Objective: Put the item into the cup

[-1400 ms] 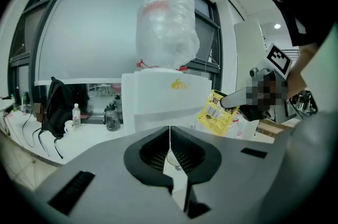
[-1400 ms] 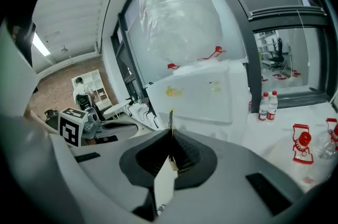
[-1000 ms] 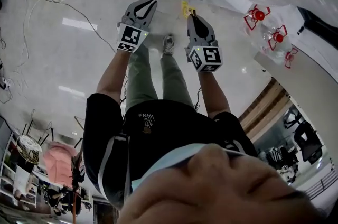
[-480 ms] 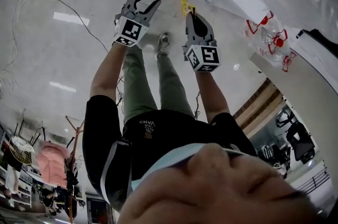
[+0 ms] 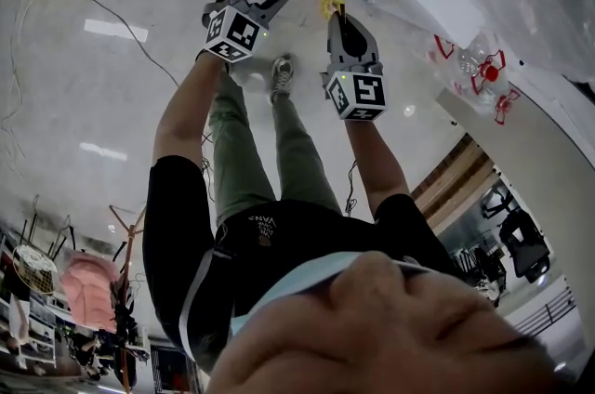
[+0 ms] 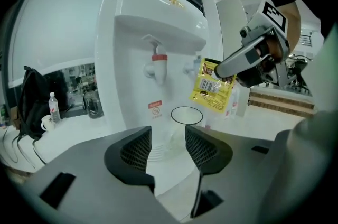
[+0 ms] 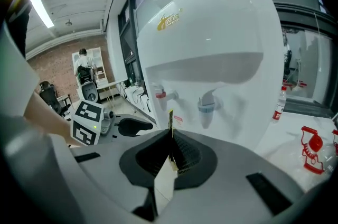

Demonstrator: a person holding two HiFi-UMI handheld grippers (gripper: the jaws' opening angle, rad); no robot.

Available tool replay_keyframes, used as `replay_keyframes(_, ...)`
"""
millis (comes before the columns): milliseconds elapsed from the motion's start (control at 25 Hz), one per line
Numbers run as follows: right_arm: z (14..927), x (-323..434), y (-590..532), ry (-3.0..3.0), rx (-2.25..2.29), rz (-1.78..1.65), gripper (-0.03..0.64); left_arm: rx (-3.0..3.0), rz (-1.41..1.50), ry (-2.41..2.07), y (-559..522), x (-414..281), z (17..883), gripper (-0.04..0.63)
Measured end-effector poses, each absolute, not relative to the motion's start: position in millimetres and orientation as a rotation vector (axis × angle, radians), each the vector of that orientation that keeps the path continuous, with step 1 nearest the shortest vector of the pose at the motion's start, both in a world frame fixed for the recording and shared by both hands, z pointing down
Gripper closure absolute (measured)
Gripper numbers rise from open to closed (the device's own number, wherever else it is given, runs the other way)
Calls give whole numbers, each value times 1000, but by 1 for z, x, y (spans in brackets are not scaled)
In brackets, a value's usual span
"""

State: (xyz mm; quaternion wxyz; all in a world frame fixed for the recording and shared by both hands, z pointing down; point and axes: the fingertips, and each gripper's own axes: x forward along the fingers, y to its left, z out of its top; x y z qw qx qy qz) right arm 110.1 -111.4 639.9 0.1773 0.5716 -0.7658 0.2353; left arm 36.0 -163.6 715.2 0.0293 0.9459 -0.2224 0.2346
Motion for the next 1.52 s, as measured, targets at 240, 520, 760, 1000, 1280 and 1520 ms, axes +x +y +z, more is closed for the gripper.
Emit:
replay_keyframes(240,650,108,-125,-2151,1596,574,574,2971,823,-574,-171,55,736,396)
replay_keyframes(520,664,115,-135,-2113,1590,516,574,3014,930,-433,-176,63,755,387)
replay_keyframes(760,668,113,-143,-2121,1623,505,574,3033,973,-298,-175,69,768,383)
replay_keyframes(1000,666,108,-155,-2133,1644,467,574,3038,960,-247,-178,73,773,383)
replay_keyframes(1280,665,107,-160,-2110,1653,357,574,3038,935,-239,-181,77,775,390)
replay_keyframes(1520,673,109,-162,-2091,1654,364,574,3023,914,-253,-183,77,777,457)
